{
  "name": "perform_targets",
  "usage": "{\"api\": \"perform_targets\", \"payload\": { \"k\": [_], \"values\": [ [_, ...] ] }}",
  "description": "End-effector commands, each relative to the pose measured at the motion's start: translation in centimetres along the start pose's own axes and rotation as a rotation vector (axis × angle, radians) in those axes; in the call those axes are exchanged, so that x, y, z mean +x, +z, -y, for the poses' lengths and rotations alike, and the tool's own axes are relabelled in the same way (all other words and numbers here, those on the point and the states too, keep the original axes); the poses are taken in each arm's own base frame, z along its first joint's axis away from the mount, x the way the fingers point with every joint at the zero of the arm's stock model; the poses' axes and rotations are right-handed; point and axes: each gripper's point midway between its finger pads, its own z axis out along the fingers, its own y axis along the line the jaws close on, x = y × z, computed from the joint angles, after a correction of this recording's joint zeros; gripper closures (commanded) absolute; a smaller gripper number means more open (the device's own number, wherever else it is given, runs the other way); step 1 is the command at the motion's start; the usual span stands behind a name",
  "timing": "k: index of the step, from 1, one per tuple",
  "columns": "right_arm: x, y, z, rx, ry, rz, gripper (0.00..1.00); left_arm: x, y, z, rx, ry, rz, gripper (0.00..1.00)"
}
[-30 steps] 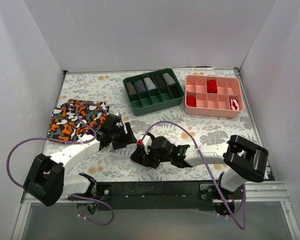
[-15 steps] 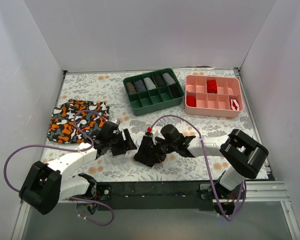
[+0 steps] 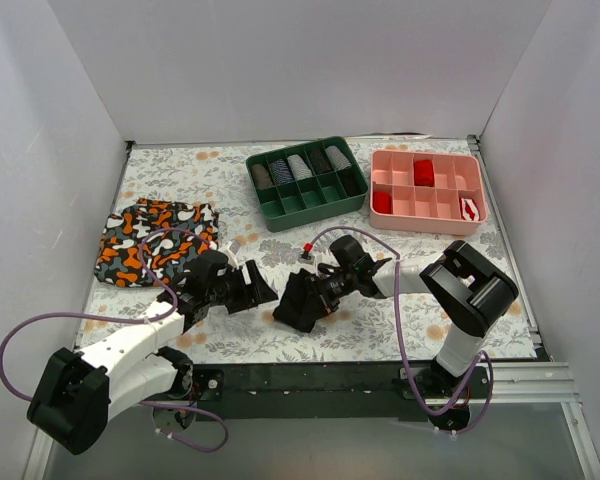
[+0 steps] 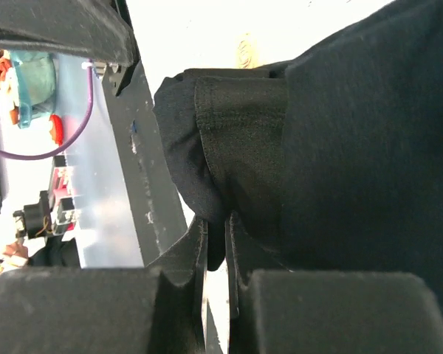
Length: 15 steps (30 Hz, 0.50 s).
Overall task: Roll the underwear
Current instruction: Roll the underwear to the center of the board.
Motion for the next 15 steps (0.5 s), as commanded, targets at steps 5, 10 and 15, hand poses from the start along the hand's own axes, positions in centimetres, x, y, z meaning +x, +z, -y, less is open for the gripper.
{"api": "perform_targets", "payload": {
  "k": [5, 10, 15],
  "values": [
    [-0.3, -0.1, -0.2, 0.001, 0.101, -0.048, 0.99, -0.3, 0.3, 2.5, 0.057, 0.065, -0.046, 0.31],
    [-0.8, -0.3, 0.5, 0.026, 0.183, -0.035, 0.99, -0.1, 0.2, 2.4, 0.060, 0.072, -0.047, 0.31],
    [-1.0, -0.6, 1.5, 0.003, 0.262, 0.003, 0.99, 0.2, 0.2, 2.2, 0.065, 0.090, -0.049, 0.31]
  ]
}}
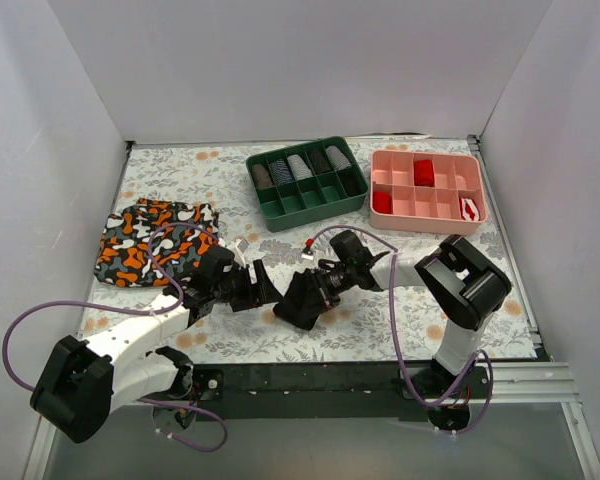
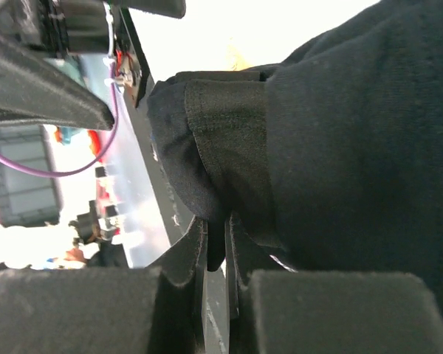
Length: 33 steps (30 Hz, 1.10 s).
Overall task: Roll the underwear
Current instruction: Roll the underwear to the center of the board.
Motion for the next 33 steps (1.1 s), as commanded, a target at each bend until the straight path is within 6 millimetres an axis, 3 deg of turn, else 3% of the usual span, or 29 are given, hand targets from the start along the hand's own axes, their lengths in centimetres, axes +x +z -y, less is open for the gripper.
{"api": "perform_targets", "payload": {
  "k": [1, 13, 24, 33],
  "values": [
    [-0.6, -0.4, 0.8, -0.022, 0.118, 0.029, 0.99, -0.4, -0.4, 0.9, 0.035, 0.050, 0.012, 0.31],
    [0.2, -1.4, 1.8, -0.110, 0.334, 0.085, 0.99, -0.4, -0.3, 1.6, 0.047, 0.078, -0.006, 0.32],
    [-1.4, -2.5, 1.0, -0.211, 0.412, 0.138, 0.99, 0.2, 0.4, 2.5, 0.083, 0.127, -0.048, 0.32],
    [-2.0, -2.3, 2.8, -0.081, 0.403, 0.114, 0.99, -0.1, 2.2, 1.7, 0.043, 0.110, -0.015, 0.32]
  ]
}}
